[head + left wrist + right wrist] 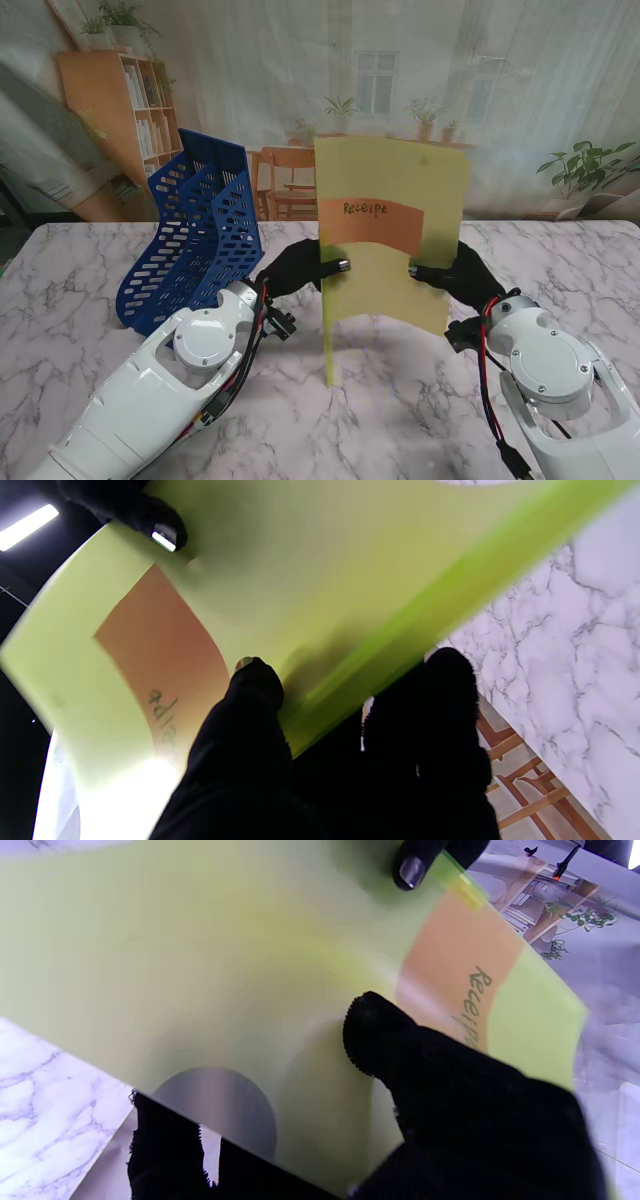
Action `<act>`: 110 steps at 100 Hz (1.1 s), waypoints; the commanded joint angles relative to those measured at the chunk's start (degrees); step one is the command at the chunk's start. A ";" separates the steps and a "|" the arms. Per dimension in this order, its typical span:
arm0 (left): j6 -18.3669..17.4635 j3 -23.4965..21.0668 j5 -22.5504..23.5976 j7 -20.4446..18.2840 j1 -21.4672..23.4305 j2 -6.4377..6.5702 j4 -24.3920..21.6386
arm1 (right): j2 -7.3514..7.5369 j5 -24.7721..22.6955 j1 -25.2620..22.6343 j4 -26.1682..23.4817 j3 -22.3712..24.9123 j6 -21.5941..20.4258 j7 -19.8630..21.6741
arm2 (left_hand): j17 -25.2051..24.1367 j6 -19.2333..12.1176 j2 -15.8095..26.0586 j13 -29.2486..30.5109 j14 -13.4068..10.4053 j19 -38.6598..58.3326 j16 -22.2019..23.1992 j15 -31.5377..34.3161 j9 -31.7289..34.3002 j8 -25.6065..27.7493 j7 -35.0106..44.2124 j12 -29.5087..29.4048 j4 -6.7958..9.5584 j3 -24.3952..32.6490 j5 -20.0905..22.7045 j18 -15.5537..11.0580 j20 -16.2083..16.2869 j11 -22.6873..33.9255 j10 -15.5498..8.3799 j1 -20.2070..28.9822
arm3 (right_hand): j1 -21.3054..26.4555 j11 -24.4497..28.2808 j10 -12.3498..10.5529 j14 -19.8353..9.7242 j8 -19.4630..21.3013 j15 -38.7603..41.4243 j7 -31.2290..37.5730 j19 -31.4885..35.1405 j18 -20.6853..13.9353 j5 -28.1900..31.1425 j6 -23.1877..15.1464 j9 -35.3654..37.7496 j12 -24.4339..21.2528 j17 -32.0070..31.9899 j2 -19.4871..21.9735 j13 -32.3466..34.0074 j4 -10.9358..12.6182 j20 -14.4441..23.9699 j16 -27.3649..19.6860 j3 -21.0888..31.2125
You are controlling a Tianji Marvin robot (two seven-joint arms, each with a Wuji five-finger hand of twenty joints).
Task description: Open the sliding file folder, put the receipt in and insert it into the document holder
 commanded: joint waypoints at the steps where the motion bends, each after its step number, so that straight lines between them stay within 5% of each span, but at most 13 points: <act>1: -0.35 -0.02 -0.62 -1.13 -0.23 -0.07 -0.99 | 0.06 1.11 -0.90 0.61 -0.20 -0.60 0.64 | 1.49 -6.01 0.27 2.00 -0.11 3.04 0.61 1.60 2.22 0.72 0.76 0.78 1.00 2.07 1.43 -2.56 0.09 1.39 -0.67 4.65 | 3.92 -4.55 -0.79 0.85 -0.71 -9.08 4.18 -7.20 2.60 0.88 -3.07 -3.36 -4.80 -5.01 2.14 -5.02 0.71 -1.48 -4.59 -0.60; 9: -0.18 -0.08 -0.61 -1.72 -0.47 0.06 -0.77 | 0.17 2.45 -1.03 1.67 -0.11 -2.80 1.39 | 1.53 -5.91 0.33 2.04 -0.16 3.11 0.74 1.55 2.26 0.77 0.62 0.84 1.01 2.07 1.45 -2.55 0.04 1.36 -0.56 4.65 | 3.83 -7.64 -1.80 1.96 -2.02 -18.01 4.94 -15.50 3.56 0.87 -2.91 -2.87 -7.58 -8.58 1.98 -7.09 0.70 -6.34 -9.47 -0.58; 20: 0.77 0.18 -1.19 -2.46 -1.19 0.03 -0.18 | 0.02 3.69 -1.01 2.75 -0.65 -4.30 1.11 | 1.39 -5.54 0.32 2.01 0.12 3.23 0.94 1.40 2.30 0.72 0.27 0.89 1.04 2.26 1.59 -2.39 -0.04 1.22 -0.24 4.65 | 3.97 -8.65 -2.81 3.36 -2.55 -22.43 5.65 -18.74 4.71 0.54 -4.27 4.49 -7.98 -7.22 1.50 -2.20 0.74 -9.40 -12.63 -0.14; 32: 1.67 0.76 -1.61 -3.73 -2.40 0.09 0.50 | -0.22 2.86 -0.80 3.76 -1.78 -5.38 -0.38 | 1.46 -5.17 0.37 2.12 0.25 3.47 1.14 1.43 2.43 0.53 -0.12 0.93 0.99 2.23 1.59 -2.24 -0.02 1.16 -0.16 4.65 | 3.62 -5.96 -3.94 1.81 -1.06 -18.70 5.47 -14.38 3.79 0.76 -7.55 21.11 -7.03 2.34 -1.31 12.06 0.57 -10.27 -11.58 2.20; 47: 2.88 1.26 -2.80 -6.17 -3.60 0.39 0.60 | -0.46 0.97 -0.72 4.72 -3.11 -7.11 -2.35 | 1.36 -4.84 0.40 2.22 0.40 3.59 1.28 1.46 2.47 0.45 -0.34 0.95 1.05 2.38 1.61 -2.18 -0.04 1.11 0.00 4.65 | 1.71 6.63 -7.53 -1.70 0.86 -11.61 4.85 -2.97 -5.05 0.78 -11.45 29.36 -4.07 17.78 -7.74 26.44 0.28 -11.35 -7.03 3.89; 60: 3.44 1.71 -3.34 -7.70 -4.32 0.62 0.76 | -0.54 -1.06 -0.34 5.97 -4.20 -9.07 -3.62 | 1.21 -4.57 0.47 2.06 0.46 3.69 1.35 1.35 2.41 0.27 -0.64 0.95 0.99 2.41 1.56 -2.06 -0.05 1.01 0.07 4.65 | -0.48 9.62 -9.19 -3.77 -16.19 -6.89 -14.83 -0.91 -8.82 3.11 -4.45 35.17 -1.68 21.23 -10.75 30.93 0.42 -12.24 -2.56 2.10; 66: 3.49 1.89 -3.51 -7.90 -4.51 0.60 0.96 | -0.58 -0.99 -0.24 6.23 -4.49 -9.31 -3.77 | 1.06 -4.60 0.54 2.01 0.40 3.63 1.37 1.30 2.36 0.27 -0.66 0.94 1.01 2.44 1.58 -2.12 -0.08 0.97 0.00 4.65 | -2.12 10.54 -8.66 -3.63 -19.49 -5.41 -15.71 -0.71 -8.24 5.66 -4.76 36.37 0.39 20.68 -9.96 31.74 0.51 -12.13 -0.30 2.23; 71: 3.65 1.89 -3.70 -8.02 -4.39 0.62 0.83 | -0.73 -0.74 -0.14 6.44 -4.78 -9.42 -4.33 | 0.89 -4.62 0.60 1.87 0.45 3.57 1.38 1.21 2.35 0.22 -0.76 0.94 1.00 2.44 1.49 -2.11 -0.11 0.94 0.05 4.65 | -1.64 12.81 -7.74 -3.05 -22.22 -5.05 -8.95 -0.87 -7.20 9.68 -7.06 35.98 3.01 19.39 -8.56 31.80 0.24 -11.59 1.12 0.47; 77: 3.75 1.87 -3.77 -8.01 -4.18 0.63 0.68 | -0.85 -0.32 -0.03 6.71 -4.93 -9.62 -4.68 | 0.79 -4.61 0.68 1.73 0.39 3.57 1.39 1.13 2.15 0.16 -0.86 0.91 0.95 2.30 1.42 -2.17 -0.11 0.84 -0.05 4.65 | -1.50 14.93 -7.65 -2.32 -20.62 -4.91 -5.04 -0.40 -5.99 17.09 -9.86 35.25 5.30 18.09 -6.28 31.13 0.28 -10.93 1.52 -0.85; 84: 3.81 1.79 -3.85 -7.97 -3.90 0.64 0.58 | -1.19 -0.13 0.14 7.12 -5.29 -9.99 -6.16 | 0.31 -4.58 0.86 1.25 0.33 3.37 1.32 0.84 1.69 -0.10 -1.20 0.82 0.93 2.06 1.12 -2.39 -0.17 0.59 -0.28 4.65 | -0.49 14.34 -8.35 -1.60 -12.62 -4.47 -5.69 0.74 -5.04 16.21 -9.20 35.21 7.41 18.75 -4.11 31.39 0.49 -9.76 1.20 -1.23; 101: 4.53 1.37 -3.99 -8.29 -3.25 0.80 0.08 | -2.11 -1.43 1.09 9.73 -6.44 -16.41 -11.43 | -1.43 -1.75 0.79 -0.56 0.41 2.39 0.57 -0.82 -0.04 -5.91 -7.52 -0.51 1.21 0.28 -1.19 -2.93 -0.14 -1.27 -1.43 4.39 | 1.33 14.87 -9.43 -3.26 -4.87 -3.39 -3.68 1.54 -6.97 13.48 -9.12 36.27 9.58 23.20 -1.76 33.99 0.59 -10.24 0.65 -0.21; 110: 4.79 1.08 -3.68 -8.77 -3.03 1.04 -0.24 | -2.65 -1.40 1.25 10.30 -6.45 -19.30 -14.12 | -4.00 1.90 -0.78 -3.99 0.72 0.11 -0.66 -3.36 -4.80 -7.70 -15.87 -2.23 1.54 -1.09 -5.00 -2.97 0.04 -2.87 -0.73 -4.56 | 1.71 16.22 -9.64 -4.05 -3.23 -2.41 -2.80 1.72 -7.85 12.64 -9.71 35.91 10.56 24.06 -1.03 34.50 0.51 -10.29 1.25 -0.12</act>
